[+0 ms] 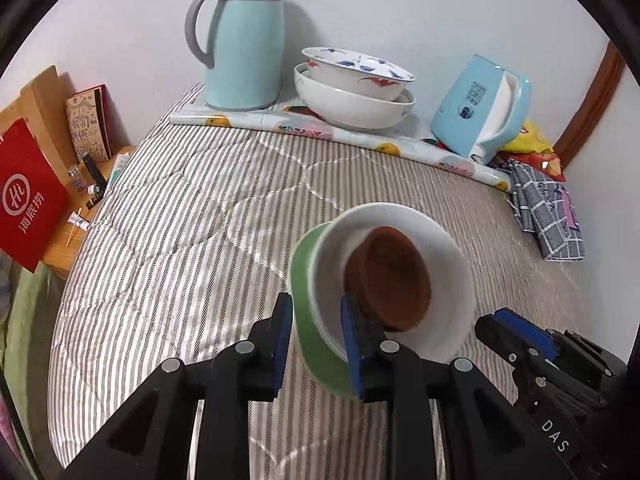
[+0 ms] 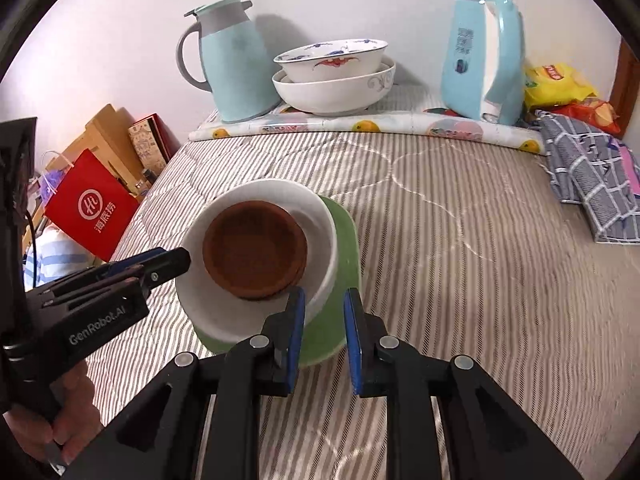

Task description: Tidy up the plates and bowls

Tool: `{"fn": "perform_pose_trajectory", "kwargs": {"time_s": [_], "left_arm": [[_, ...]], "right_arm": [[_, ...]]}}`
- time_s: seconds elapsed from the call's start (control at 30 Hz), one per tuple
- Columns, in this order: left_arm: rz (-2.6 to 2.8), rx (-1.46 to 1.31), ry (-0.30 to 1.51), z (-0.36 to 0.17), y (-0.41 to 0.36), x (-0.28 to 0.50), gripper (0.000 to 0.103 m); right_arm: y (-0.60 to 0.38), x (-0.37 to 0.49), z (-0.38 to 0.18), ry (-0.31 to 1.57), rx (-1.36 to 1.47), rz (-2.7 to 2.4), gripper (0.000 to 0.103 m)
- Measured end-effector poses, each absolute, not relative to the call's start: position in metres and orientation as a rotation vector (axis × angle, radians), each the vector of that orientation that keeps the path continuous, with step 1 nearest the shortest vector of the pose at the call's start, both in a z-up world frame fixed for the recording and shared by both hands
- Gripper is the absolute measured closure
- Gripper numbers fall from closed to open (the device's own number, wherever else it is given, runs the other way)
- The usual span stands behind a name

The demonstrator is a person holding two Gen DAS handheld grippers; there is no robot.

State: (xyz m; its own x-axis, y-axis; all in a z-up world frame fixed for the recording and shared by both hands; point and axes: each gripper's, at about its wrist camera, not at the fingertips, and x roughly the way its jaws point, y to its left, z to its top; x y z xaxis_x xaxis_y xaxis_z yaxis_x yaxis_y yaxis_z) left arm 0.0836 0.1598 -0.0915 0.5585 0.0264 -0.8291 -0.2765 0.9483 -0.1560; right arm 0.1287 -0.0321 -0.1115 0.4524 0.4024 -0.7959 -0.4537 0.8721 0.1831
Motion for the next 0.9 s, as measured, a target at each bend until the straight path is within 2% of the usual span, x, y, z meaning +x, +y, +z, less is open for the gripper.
{"fn": "perform_pose_trajectory", "kwargs": {"time_s": [0.33,0.47,0.57,0.67,0.73,0.9], "left_arm": [[0.117,-0.253,0.93,-0.067,0.12,0.063,0.079],[0.106,-0.22,0.903,-0.055,0.1,0.052,0.065],[0.117,-0.191,0.88,-0.046,0.088,0.045,0.062],[0.147,-0.146,0.848,-0.036,0.075,0.037,0.054],[0.15,-0.131,0.836,-0.031,0.069,0.033,0.053],[0.142,-0.12,0.802,-0.017,0.055,0.024,0.043]], "right_arm": [[-0.079,0.098,-0.077,0.888,-0.026,0.473,0.082],[-0.102,0.084,-0.067,0.865,0.004,0.437,0.074],[-0.119,0.077,-0.061,0.86,0.031,0.408,0.068],[-0.137,0.069,-0.054,0.851,0.04,0.37,0.059],[-0.147,0.064,-0.049,0.843,0.028,0.33,0.051],[-0.17,0.053,-0.038,0.812,0.011,0.263,0.045]]}}
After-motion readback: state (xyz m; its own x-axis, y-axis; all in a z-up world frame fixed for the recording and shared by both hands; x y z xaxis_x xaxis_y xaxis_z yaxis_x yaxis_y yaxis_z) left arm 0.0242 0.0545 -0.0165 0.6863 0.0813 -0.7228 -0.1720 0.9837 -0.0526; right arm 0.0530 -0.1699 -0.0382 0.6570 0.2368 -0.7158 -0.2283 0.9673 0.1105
